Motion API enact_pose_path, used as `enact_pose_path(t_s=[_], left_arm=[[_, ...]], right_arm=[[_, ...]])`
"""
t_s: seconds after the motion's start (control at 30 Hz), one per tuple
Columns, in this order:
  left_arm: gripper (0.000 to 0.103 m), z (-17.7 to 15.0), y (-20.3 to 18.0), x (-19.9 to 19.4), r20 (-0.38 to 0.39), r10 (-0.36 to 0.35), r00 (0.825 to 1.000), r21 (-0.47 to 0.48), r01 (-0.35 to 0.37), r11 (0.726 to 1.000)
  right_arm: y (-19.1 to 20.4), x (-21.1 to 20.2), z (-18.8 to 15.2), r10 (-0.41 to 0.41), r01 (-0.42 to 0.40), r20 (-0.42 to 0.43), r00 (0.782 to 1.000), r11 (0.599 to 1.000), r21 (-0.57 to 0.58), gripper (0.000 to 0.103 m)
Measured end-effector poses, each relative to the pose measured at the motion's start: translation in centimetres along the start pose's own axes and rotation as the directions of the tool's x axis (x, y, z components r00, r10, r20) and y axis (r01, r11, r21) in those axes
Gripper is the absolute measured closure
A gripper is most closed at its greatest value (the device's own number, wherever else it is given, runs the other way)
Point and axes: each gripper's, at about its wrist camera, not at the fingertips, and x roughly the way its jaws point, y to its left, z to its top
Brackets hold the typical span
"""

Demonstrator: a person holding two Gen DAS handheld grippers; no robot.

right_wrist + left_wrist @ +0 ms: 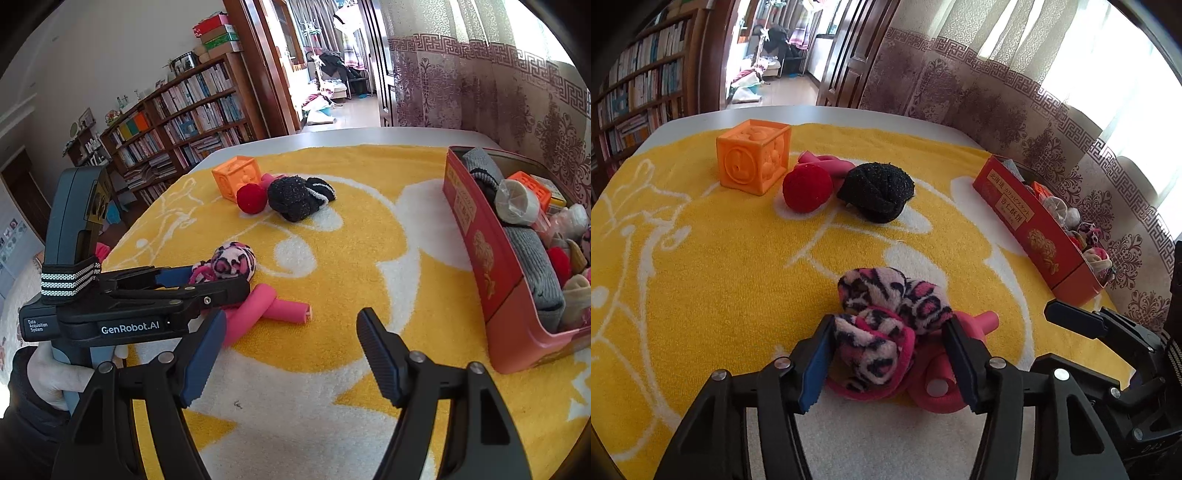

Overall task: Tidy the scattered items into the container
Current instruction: 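Grasp the leopard-print plush with the left gripper while the right grasps the pink ring toy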

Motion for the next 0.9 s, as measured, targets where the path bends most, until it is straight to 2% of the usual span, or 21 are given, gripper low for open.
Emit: enact_pose_path(t_s=[0.07, 0.4, 0.6, 0.7, 0.9], left_arm=[[0.053, 0.0, 0.4, -0.2, 0.005, 0.022, 1.000, -0.013, -0.022, 1.000], [0.053, -0.4, 1.4, -1.3, 0.036, 0.037, 0.999, -0.043, -0.035, 0.998], [0.053, -0.6, 1.7, -2.1, 0.065, 0.081, 0.995, -0.036, -0.079, 0.996], [0.053, -0.7, 1.6, -1.8, 0.057, 0.077, 0.995, -0.028, -0.075, 0.997], [0.053, -0.8, 1.7, -1.3, 0.042, 0.066, 0.997, -0.027, -0.065, 0.998]], right_arm=[[0.2, 0.1, 0.1, 0.002, -0.002, -0.001, 1.000, 1.000, -0.003, 0.026], [2.2, 1.6, 0.7, 0.030, -0.032, -0.034, 0.999, 0.999, -0.043, 0.027], [2.6, 3.5, 0.8, -0.005, 0.002, -0.082, 0.997, 0.999, -0.039, 0.027], [2.8, 4.2, 0.7, -0.023, 0.018, -0.103, 0.994, 0.999, -0.043, 0.027], [3.3, 4.8, 0.8, -0.065, 0.057, -0.093, 0.994, 0.995, -0.080, 0.027]])
